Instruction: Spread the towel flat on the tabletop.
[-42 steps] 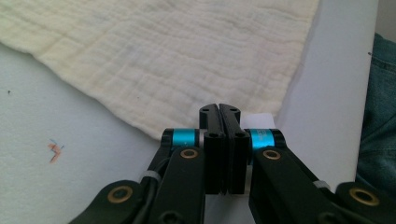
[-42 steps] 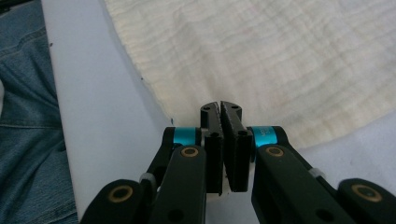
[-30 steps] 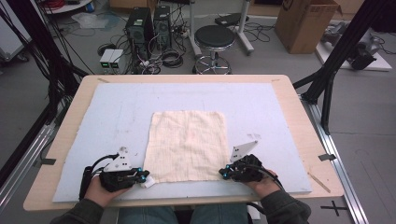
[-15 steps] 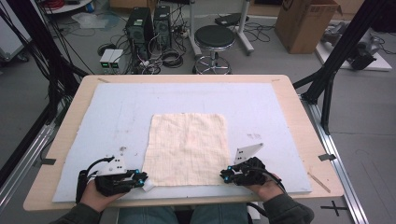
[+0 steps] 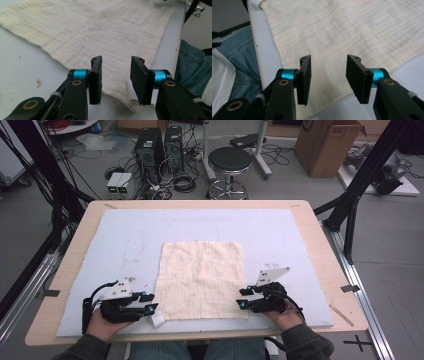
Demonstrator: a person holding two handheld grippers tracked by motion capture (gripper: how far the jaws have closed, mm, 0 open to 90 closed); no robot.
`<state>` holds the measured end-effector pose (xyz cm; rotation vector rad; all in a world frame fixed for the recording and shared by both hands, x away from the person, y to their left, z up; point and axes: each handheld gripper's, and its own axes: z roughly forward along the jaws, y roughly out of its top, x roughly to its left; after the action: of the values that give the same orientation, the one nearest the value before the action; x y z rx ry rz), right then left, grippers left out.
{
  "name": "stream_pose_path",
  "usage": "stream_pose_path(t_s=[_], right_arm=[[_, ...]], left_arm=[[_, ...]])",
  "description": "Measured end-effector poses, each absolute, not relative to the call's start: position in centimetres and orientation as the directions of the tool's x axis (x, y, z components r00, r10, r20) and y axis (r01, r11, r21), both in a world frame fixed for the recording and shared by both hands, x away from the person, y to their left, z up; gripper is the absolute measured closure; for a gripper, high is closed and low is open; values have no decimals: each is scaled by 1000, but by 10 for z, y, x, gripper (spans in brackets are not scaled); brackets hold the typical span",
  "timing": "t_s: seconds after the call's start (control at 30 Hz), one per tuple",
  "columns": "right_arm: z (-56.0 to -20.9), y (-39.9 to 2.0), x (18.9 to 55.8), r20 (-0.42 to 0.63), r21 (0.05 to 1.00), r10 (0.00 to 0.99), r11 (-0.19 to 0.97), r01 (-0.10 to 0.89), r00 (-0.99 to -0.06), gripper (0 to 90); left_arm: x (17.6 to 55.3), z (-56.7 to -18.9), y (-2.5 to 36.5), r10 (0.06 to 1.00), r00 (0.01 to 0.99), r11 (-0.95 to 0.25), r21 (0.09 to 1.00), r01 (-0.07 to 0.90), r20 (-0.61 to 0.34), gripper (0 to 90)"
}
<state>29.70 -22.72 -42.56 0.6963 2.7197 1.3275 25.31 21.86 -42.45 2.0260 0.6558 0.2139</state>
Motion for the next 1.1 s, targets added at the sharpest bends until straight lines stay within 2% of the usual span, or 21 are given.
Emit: stream_pose_path(t_s=[0.07,0.13,0.3,0.53,0.83,1.1], right_arm=[[-425,-228,299,161,763,421,521,383,-893,499],[-425,-228,300,166,767,425,511,387,-890,493],[-423,-228,302,158,780,457,486,394,-876,386],[-419,-228,305,131,801,485,462,380,-865,292],[-415,-230,306,128,812,500,443,380,-857,250],[-415,-230,306,123,817,500,439,373,-857,245]], left_arm=[[254,-424,218,539,835,-390,847,361,-108,583],[255,-424,218,547,831,-384,851,359,-103,542],[257,-423,220,565,819,-369,856,363,-104,487],[259,-422,220,590,802,-351,865,358,-92,427],[259,-418,218,609,788,-337,870,359,-89,381],[260,-418,219,613,785,-337,869,363,-90,375]])
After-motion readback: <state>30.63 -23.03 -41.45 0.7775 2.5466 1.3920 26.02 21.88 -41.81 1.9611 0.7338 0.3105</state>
